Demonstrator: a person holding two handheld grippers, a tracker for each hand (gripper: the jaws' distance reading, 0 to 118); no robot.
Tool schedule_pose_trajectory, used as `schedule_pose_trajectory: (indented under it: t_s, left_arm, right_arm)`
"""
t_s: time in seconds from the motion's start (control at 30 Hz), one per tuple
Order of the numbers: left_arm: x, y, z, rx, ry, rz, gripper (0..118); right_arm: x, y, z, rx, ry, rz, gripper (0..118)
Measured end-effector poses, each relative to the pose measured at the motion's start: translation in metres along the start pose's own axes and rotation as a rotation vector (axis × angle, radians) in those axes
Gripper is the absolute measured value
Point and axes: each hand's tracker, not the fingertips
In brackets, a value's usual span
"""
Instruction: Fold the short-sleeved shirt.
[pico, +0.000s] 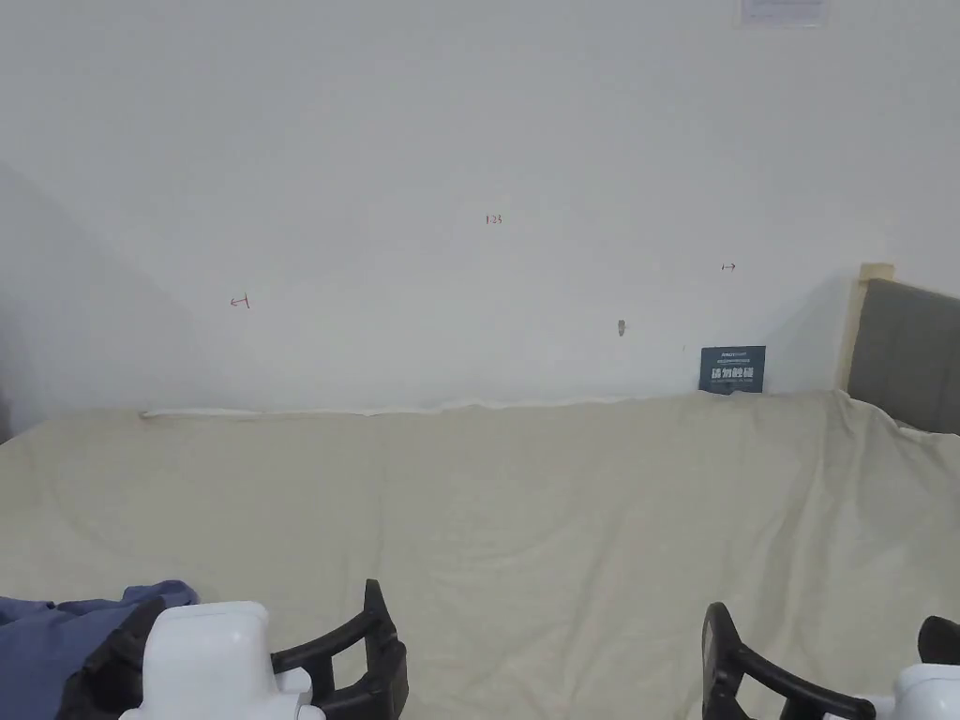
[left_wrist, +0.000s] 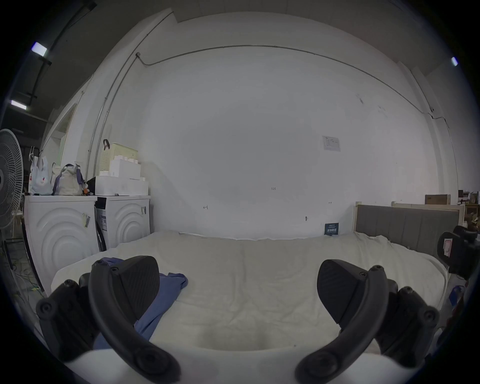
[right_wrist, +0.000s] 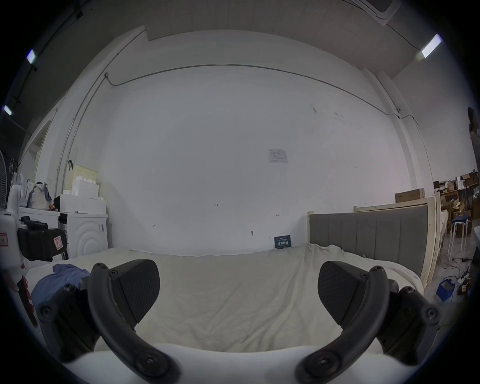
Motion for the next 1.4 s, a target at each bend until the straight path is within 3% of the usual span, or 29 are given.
schedule_pose_trajectory:
  t_s: [0.33, 0.63, 0.67, 0.7, 0.73, 0.77, 0.87, 0.97, 1.23, 1.4]
  left_arm:
    - [0.003, -0.001, -0.003, -0.048, 0.004, -0.027, 118]
    - [0.009, 0.002, 0.003, -0.017, 0.001, -0.05, 114]
    - [0.009, 0.002, 0.003, -0.016, -0.003, -0.053, 104]
    - [0.01, 0.003, 0.004, -0.007, -0.012, -0.058, 69]
    - [0.012, 0.002, 0.005, 0.004, -0.009, -0.064, 25]
    - [0.013, 0.002, 0.006, 0.017, -0.005, -0.068, 0]
    - [0.011, 0.001, 0.0, -0.007, 0.009, -0.052, 0]
    - [0.009, 0.001, -0.002, -0.03, -0.018, -0.035, 0]
    - [0.014, -0.003, -0.003, -0.019, -0.022, -0.058, 0]
    - [0.008, -0.003, -0.007, -0.037, -0.025, -0.038, 0]
  right_arm:
    - [0.002, -0.002, 0.001, -0.003, -0.034, 0.031, 117]
    - [0.006, -0.001, 0.001, -0.046, 0.013, 0.013, 113]
    - [0.005, -0.001, 0.0, -0.047, 0.019, 0.015, 104]
    - [0.005, -0.002, 0.001, -0.044, 0.025, 0.019, 77]
    - [0.005, -0.003, 0.003, -0.038, 0.029, 0.025, 50]
    - [0.003, -0.002, 0.001, -0.034, 0.023, 0.036, 22]
    - [0.005, -0.003, -0.003, -0.062, 0.012, 0.042, 5]
    - [0.01, -0.002, -0.005, -0.087, 0.046, -0.01, 2]
    - [0.019, -0.001, -0.008, -0.071, -0.013, -0.015, 0]
    - [0.022, 0.002, -0.013, -0.101, 0.012, -0.047, 0]
